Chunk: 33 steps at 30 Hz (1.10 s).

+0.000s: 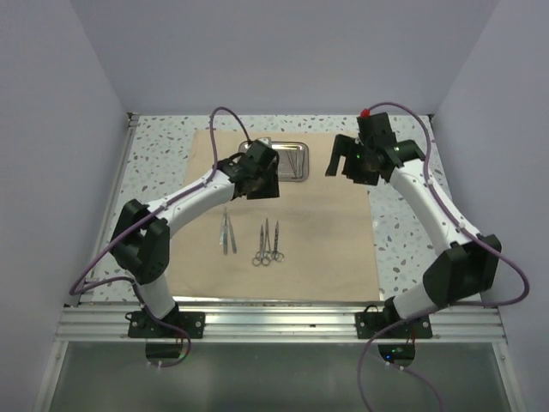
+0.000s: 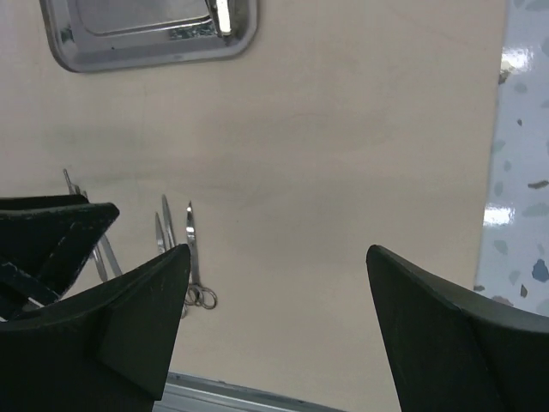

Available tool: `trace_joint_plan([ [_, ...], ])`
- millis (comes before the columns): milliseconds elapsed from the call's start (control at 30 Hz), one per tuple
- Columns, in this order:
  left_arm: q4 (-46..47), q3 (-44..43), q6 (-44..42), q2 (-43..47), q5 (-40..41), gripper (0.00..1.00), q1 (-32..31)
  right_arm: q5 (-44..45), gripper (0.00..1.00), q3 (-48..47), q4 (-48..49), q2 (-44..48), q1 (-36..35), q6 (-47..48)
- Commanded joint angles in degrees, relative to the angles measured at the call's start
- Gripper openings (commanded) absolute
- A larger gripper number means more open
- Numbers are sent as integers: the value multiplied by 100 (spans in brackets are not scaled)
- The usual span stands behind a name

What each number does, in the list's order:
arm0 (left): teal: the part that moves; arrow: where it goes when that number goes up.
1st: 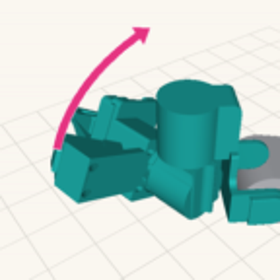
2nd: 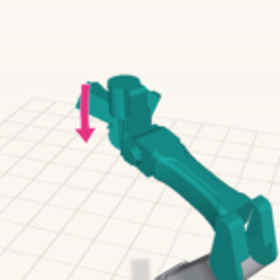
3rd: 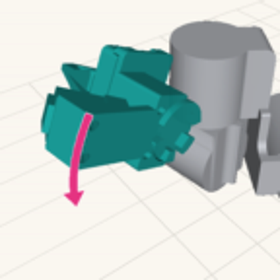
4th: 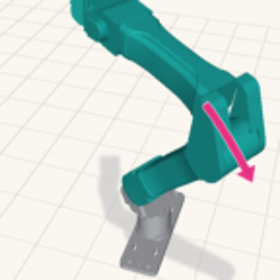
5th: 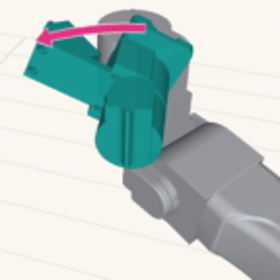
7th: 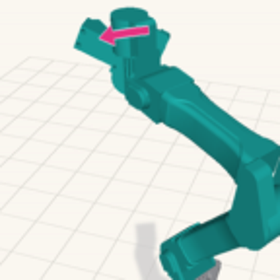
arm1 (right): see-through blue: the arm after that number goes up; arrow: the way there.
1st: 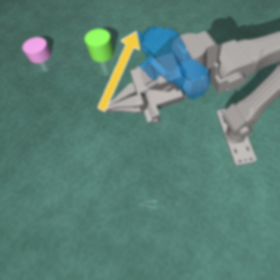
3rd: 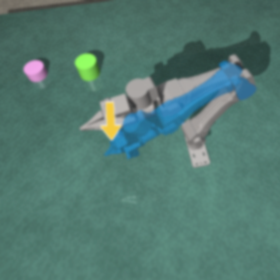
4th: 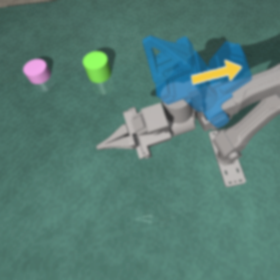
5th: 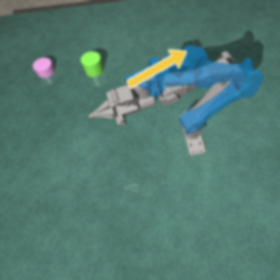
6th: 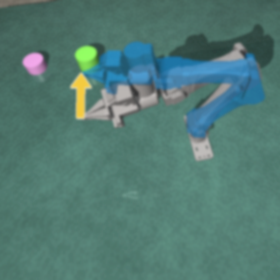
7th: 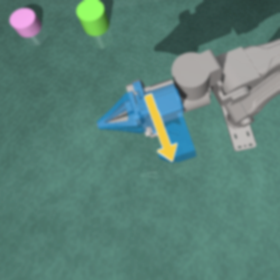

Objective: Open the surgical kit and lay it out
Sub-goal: Place the medical item in the surgical kit, then pick up the medical item from the container.

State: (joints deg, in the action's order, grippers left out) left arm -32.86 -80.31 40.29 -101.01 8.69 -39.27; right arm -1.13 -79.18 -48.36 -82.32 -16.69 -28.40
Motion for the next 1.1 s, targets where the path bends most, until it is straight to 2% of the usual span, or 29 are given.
trace_joint_plan([
  [0,-238,-134,-320,493,-271,50,576,-143,87,-1401,285,-905,-351,185],
  [133,-282,103,-688,890,-351,50,1061,60,85,-3206,-199,-2748,-625,397],
  [300,-432,375,-1058,1223,-166,48,1412,78,81,-5357,-779,-4412,-678,450],
  [467,-195,884,-1103,1637,-201,48,1703,-72,72,-6476,-851,-5643,-713,353],
  [800,-106,824,-1428,1514,-350,47,2335,77,62,-6892,-675,-6498,-819,379],
  [1067,-62,886,-1437,1435,-473,46,2582,208,56,-6962,-710,-6911,-889,441],
])
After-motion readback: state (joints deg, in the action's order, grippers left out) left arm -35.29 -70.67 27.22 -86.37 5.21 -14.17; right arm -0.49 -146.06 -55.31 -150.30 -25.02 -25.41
